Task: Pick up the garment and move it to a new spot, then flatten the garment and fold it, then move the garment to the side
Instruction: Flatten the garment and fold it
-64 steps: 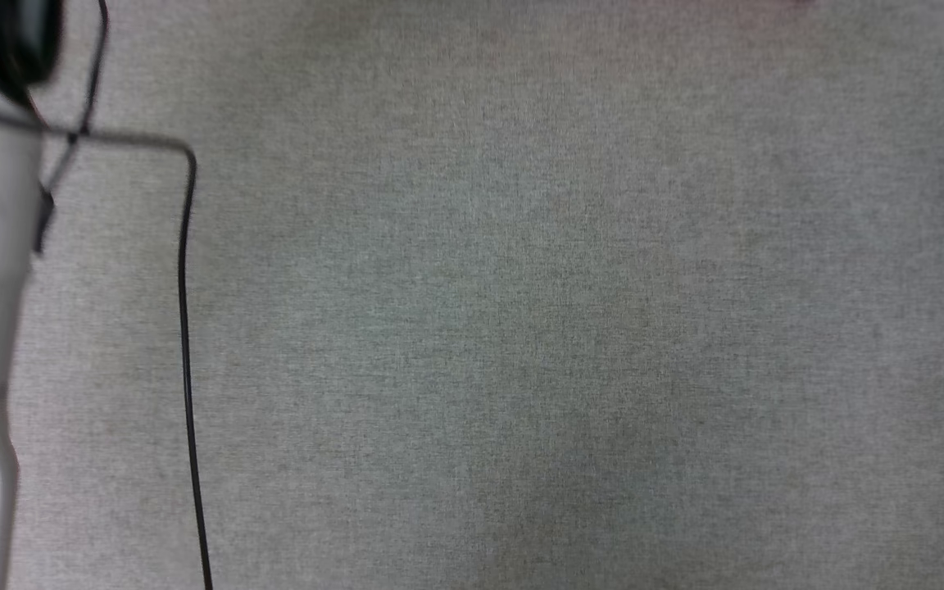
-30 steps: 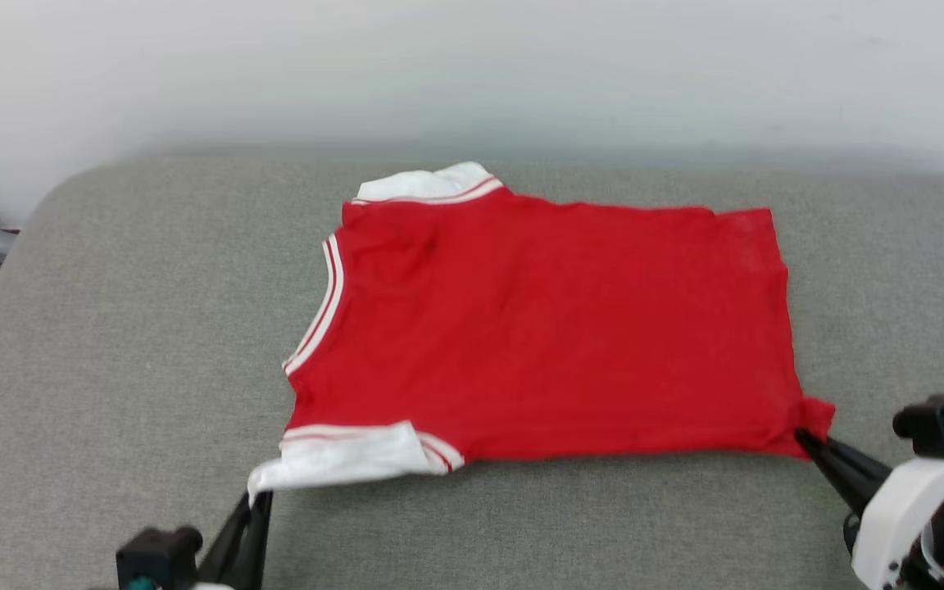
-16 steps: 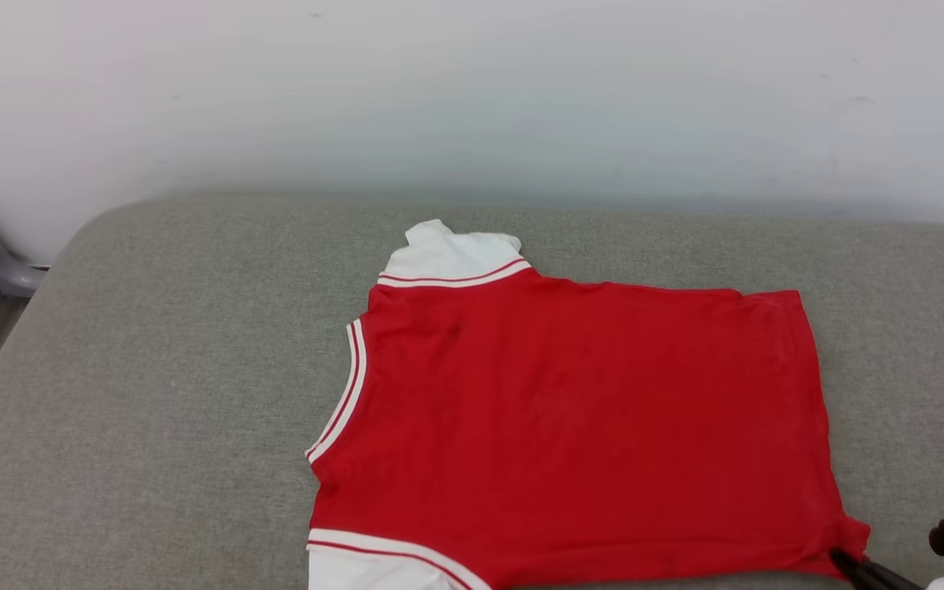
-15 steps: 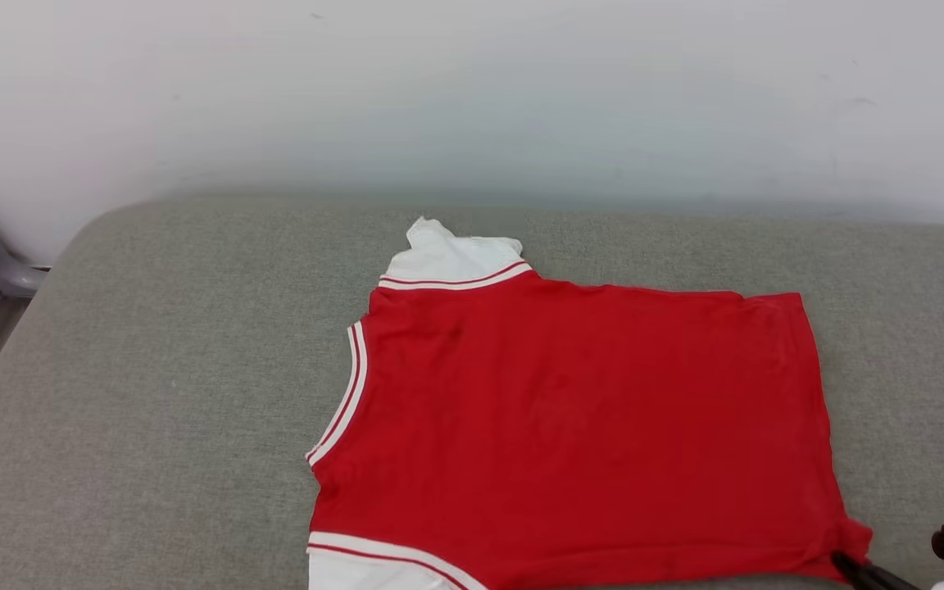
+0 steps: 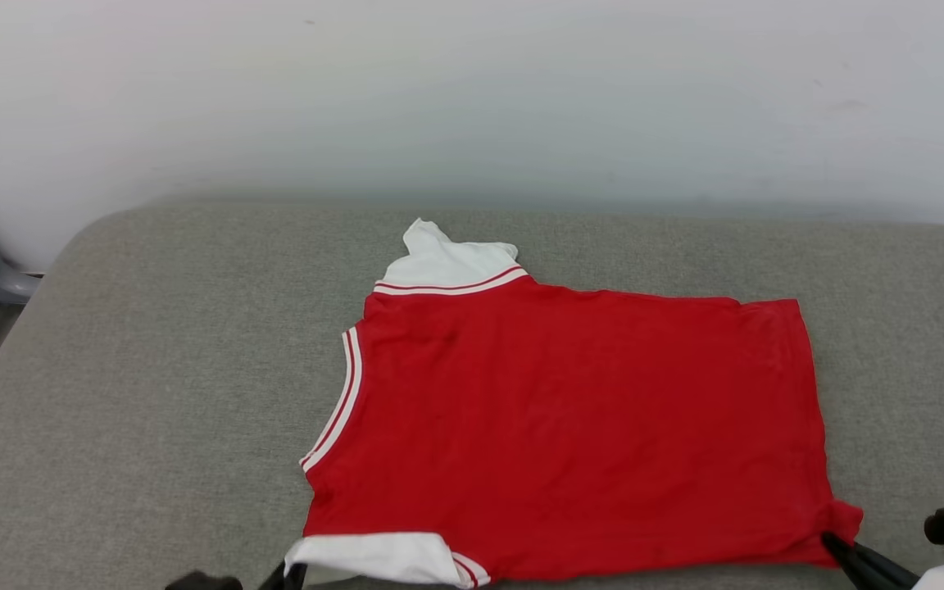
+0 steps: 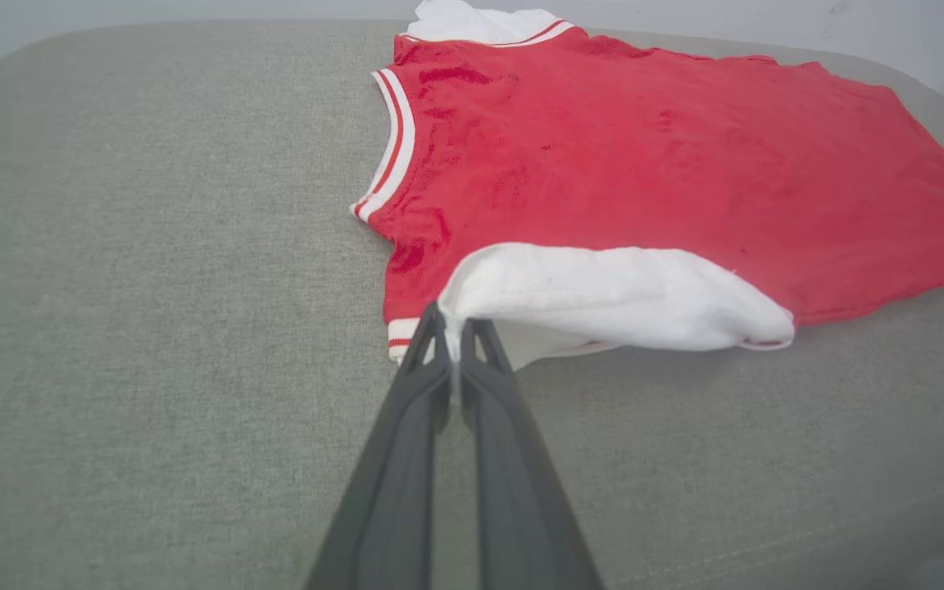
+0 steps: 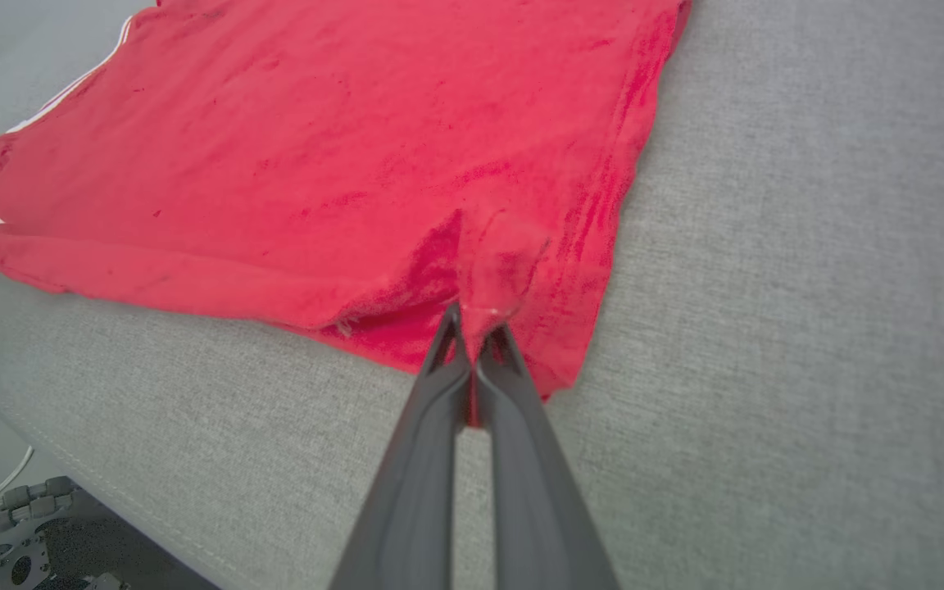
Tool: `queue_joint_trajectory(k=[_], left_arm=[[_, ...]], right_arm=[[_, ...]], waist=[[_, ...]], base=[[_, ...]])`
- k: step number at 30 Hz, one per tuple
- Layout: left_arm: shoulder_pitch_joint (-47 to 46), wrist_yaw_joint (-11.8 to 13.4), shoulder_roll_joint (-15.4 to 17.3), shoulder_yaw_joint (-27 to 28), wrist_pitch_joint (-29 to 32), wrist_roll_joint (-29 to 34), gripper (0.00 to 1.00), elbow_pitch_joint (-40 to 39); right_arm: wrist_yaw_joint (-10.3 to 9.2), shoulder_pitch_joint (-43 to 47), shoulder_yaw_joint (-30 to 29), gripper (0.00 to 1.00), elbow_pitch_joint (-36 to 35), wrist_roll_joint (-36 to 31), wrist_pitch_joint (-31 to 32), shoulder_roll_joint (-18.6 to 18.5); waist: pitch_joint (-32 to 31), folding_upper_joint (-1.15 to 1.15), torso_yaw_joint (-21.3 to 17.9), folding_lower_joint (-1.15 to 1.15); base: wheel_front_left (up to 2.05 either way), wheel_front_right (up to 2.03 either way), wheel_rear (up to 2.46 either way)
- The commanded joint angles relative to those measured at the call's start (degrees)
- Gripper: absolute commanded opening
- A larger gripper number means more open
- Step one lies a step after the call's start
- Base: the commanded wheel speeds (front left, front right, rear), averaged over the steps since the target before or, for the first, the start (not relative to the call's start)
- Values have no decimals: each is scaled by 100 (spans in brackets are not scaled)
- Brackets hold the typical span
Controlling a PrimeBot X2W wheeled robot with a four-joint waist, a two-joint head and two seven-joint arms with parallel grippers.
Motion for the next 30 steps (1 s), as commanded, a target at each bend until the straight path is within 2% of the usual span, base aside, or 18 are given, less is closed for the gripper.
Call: queue_joint_trajectory(k=[1,7,10,13,17,30], left_arm=[[-265,-83,49,5,-33,77,0,66],[-982,-249,122,37,22,222,0,228],[-1626,-444,201,64,80,329,0,403],[-1951,-527,225,64,110,386,0,515],[-2514,-834,297,55,50,458,0,931],[-3834,-1339,79,-110,-82,573,0,2294]], right_arm=[[-7,-103,-90,0,-81,-53,44,62],[-7,-276,-301,0,-220,-114,152,159],[-7,-437,-388,0,-316,-133,237,217],[-7,-550,-423,0,-341,-117,268,246],[-6,-881,-372,0,-355,-98,378,321],[-6,-2235,-4,0,313,-194,474,528]], waist=[[39,0,-48,0],[209,0,-141,0],[436,0,-211,0],[555,0,-253,0],[813,0,-401,0],[1650,0,-589,0]], base=[[0,0,0],[0,0,0],[0,0,0],[0,0,0],[0,0,0],[0,0,0]])
